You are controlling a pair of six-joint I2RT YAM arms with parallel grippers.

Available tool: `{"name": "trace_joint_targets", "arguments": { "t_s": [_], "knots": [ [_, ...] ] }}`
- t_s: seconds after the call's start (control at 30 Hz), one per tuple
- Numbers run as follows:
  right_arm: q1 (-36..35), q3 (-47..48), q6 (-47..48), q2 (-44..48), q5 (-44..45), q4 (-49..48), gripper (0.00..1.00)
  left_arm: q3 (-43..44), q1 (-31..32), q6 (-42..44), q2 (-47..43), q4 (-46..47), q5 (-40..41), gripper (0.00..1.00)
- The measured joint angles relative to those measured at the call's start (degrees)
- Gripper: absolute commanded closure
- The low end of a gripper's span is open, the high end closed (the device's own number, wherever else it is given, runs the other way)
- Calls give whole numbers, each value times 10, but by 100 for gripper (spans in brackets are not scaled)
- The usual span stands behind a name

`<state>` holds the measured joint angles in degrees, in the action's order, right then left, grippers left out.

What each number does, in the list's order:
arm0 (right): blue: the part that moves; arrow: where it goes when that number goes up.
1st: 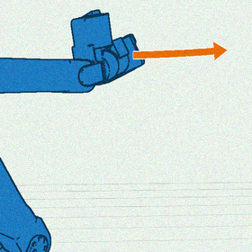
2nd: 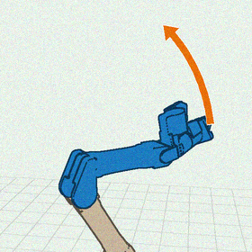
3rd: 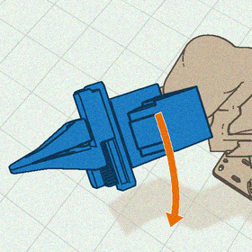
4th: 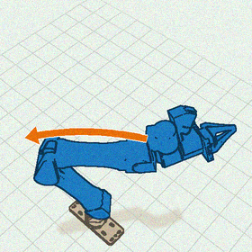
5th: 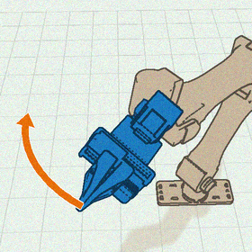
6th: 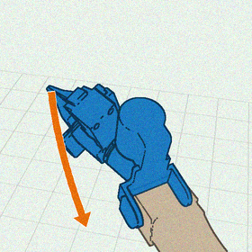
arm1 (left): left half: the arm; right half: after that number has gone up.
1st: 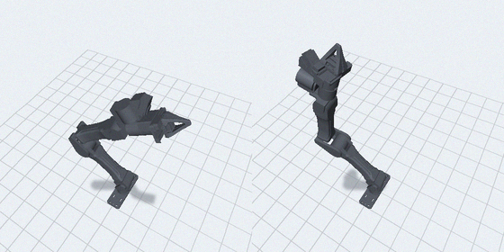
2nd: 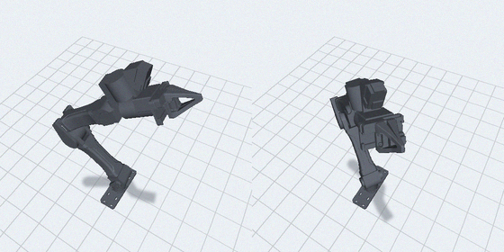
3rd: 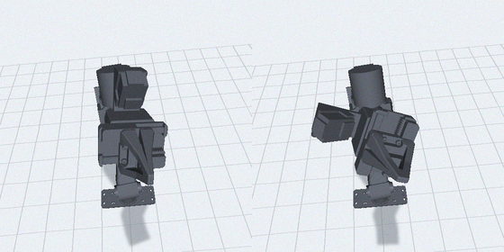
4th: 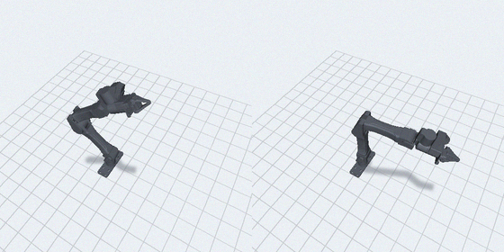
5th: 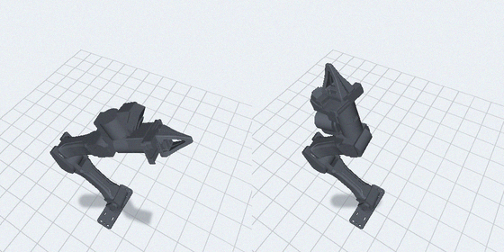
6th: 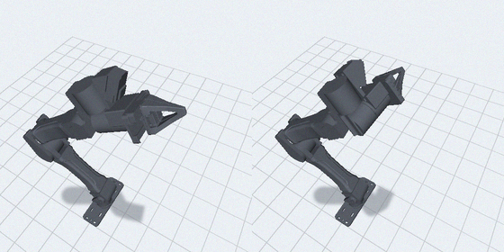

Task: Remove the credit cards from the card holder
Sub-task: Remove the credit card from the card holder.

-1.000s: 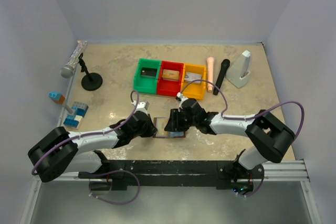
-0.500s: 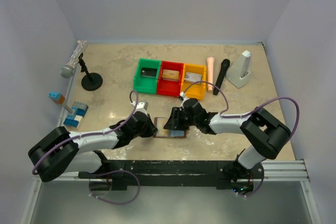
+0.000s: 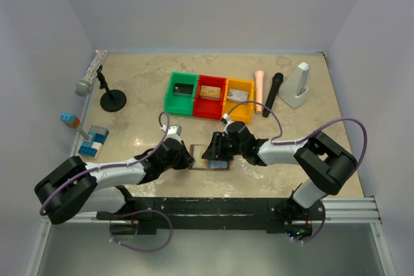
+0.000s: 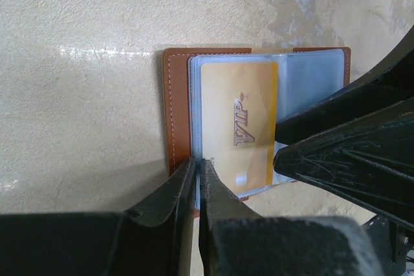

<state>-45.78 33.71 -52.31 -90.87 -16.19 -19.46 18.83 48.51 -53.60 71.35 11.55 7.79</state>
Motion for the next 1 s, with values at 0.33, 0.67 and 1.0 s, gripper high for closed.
{"name": "trace_joint_targets", "arguments": {
  "t_s": [0.33,0.67,1.0],
  "knots": [
    [2,-5,-6,-7,-3,-19,57,-4,0,-4,0,7,0,88],
    [5,-9,-6,-10,-14,-37,57,-6,0,-4,1,12,-1,88],
    [17,-10,-10,-36,-33,-76,57,-7,-2,-4,12,33,-4,88]
  ]
}}
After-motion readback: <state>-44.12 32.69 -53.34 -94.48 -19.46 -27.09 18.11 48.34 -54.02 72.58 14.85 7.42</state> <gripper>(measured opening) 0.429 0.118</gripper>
